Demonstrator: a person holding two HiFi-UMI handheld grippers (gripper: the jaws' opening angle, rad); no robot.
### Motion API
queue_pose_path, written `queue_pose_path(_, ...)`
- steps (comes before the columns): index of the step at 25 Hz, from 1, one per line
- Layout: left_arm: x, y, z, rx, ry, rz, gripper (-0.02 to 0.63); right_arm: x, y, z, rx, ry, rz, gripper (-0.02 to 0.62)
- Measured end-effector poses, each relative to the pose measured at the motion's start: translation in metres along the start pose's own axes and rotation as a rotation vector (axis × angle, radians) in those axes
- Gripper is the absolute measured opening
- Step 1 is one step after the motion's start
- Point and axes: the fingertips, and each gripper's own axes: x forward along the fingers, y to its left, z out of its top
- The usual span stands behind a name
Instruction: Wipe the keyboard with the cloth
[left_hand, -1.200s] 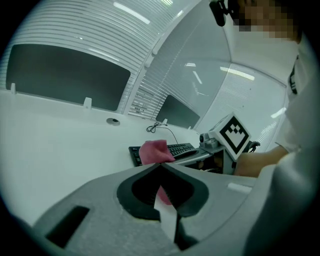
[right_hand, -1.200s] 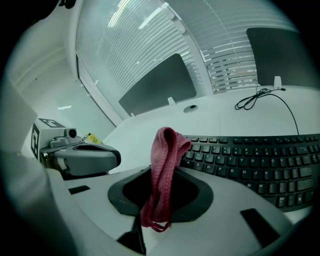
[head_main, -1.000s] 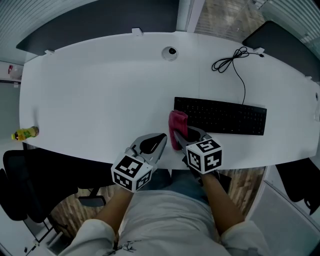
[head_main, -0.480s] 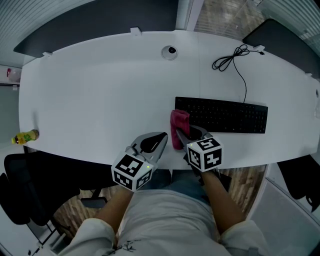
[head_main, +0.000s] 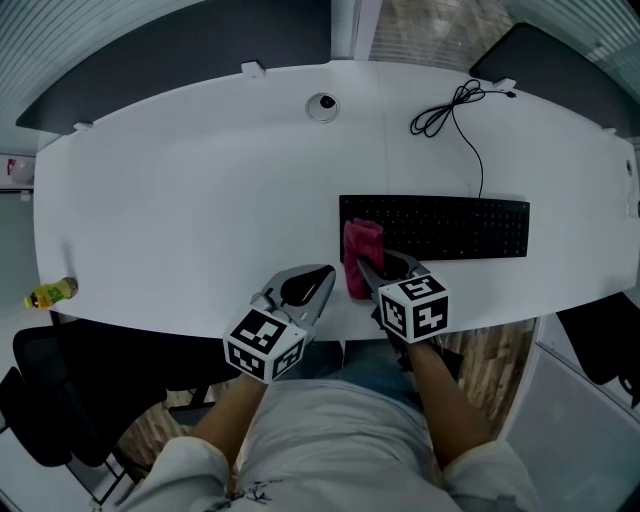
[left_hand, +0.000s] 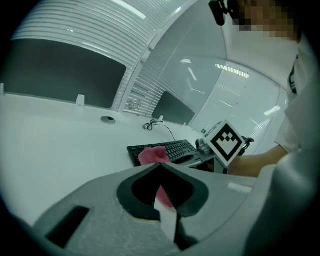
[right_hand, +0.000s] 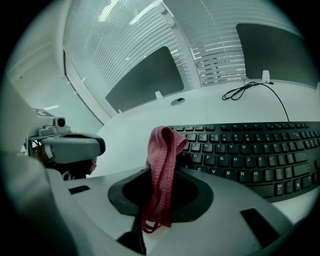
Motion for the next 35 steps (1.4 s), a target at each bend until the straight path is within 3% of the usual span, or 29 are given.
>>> queue_pose_path(13, 0.020, -0.013, 0.008, 0.019, 0.008, -0.018, 0.011, -0.025, -0.040, -0.004, 0.035, -0.012, -0.060, 0.081)
queue_pose_path(35, 0.095, -0.084, 0.020, 0.048, 0.032, -0.051, 0.011, -0.087, -0.133, -0.018, 0.073, -0.036, -0.099, 0.081)
